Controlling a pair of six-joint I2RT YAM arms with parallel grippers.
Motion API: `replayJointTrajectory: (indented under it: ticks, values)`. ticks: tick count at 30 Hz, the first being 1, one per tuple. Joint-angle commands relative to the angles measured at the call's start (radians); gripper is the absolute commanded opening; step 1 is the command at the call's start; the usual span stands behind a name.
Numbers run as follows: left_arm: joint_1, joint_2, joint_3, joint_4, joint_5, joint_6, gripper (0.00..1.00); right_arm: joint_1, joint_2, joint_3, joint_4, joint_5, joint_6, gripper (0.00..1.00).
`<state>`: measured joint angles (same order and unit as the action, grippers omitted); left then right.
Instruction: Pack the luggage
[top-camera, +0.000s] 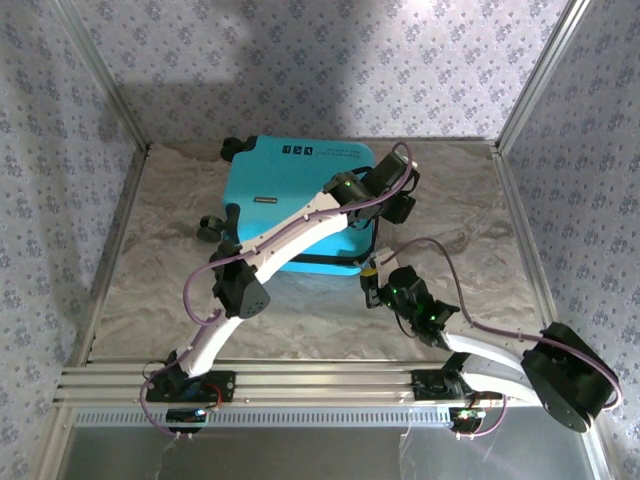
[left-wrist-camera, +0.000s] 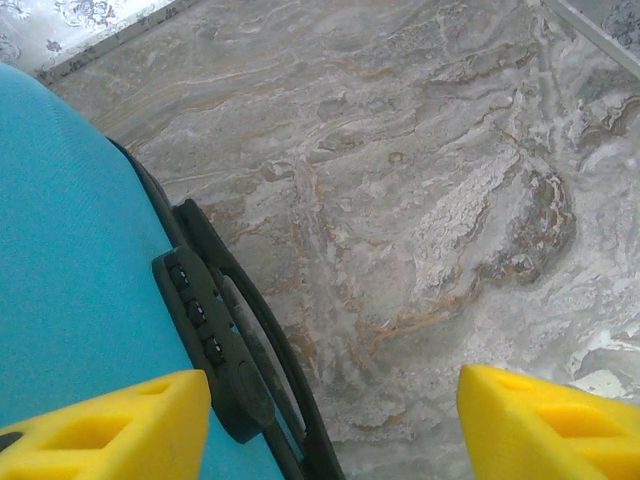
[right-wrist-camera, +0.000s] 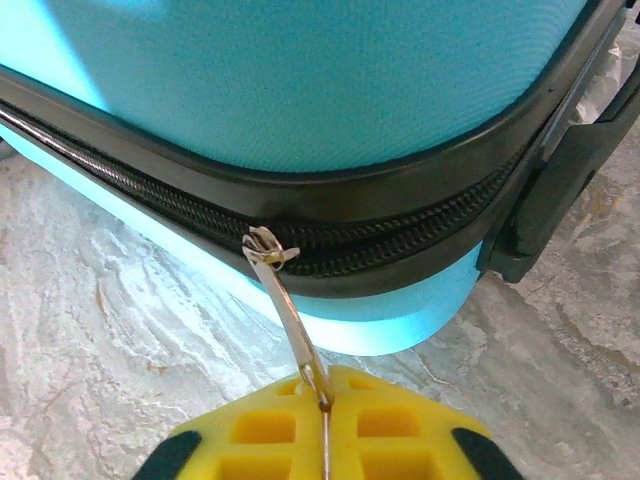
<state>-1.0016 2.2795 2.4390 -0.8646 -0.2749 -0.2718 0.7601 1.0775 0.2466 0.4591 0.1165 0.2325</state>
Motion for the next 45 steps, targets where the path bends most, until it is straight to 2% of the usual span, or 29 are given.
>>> replayJointTrajectory:
  ticks: [1,7,14,22,26,29,32,36,39,42,45]
  values:
    - [-0.005,0.008,0.037,-0.004,-0.01,-0.024,0.67,0.005,-0.027,-0.009,0.015,0.007,-0.013,0.25]
    - [-0.012,0.001,0.046,-0.01,-0.008,-0.009,0.67,0.062,-0.054,-0.051,0.005,0.122,-0.009,0.38]
    - [-0.014,0.002,0.055,-0.01,-0.008,-0.004,0.66,0.121,-0.012,0.003,0.001,0.242,0.023,0.42]
    - [-0.014,0.018,0.069,-0.013,-0.012,-0.004,0.66,0.219,0.231,0.17,0.048,0.473,0.09,0.43]
    - [-0.014,0.024,0.07,-0.025,-0.026,-0.003,0.66,0.221,0.306,0.258,-0.057,0.624,0.207,0.41]
    - [-0.014,0.024,0.066,-0.038,-0.039,0.0,0.66,0.207,0.221,0.229,-0.111,0.628,0.254,0.41]
    - [-0.014,0.021,0.064,-0.049,-0.056,0.006,0.65,0.187,0.028,0.155,-0.215,0.659,0.318,0.41]
    - [-0.014,0.0,0.048,-0.047,-0.076,0.008,0.65,0.057,-0.325,0.01,-0.288,0.479,0.329,0.41]
    - [-0.014,-0.031,0.009,-0.015,-0.079,0.009,0.65,-0.039,-0.495,-0.014,-0.417,0.369,0.288,0.42]
    - [-0.014,-0.05,0.006,-0.007,-0.079,0.012,0.65,-0.098,-0.558,-0.023,-0.483,0.276,0.243,0.42]
    - [-0.014,-0.072,0.005,-0.006,-0.087,0.016,0.65,-0.122,-0.544,-0.028,-0.483,0.224,0.214,0.42]
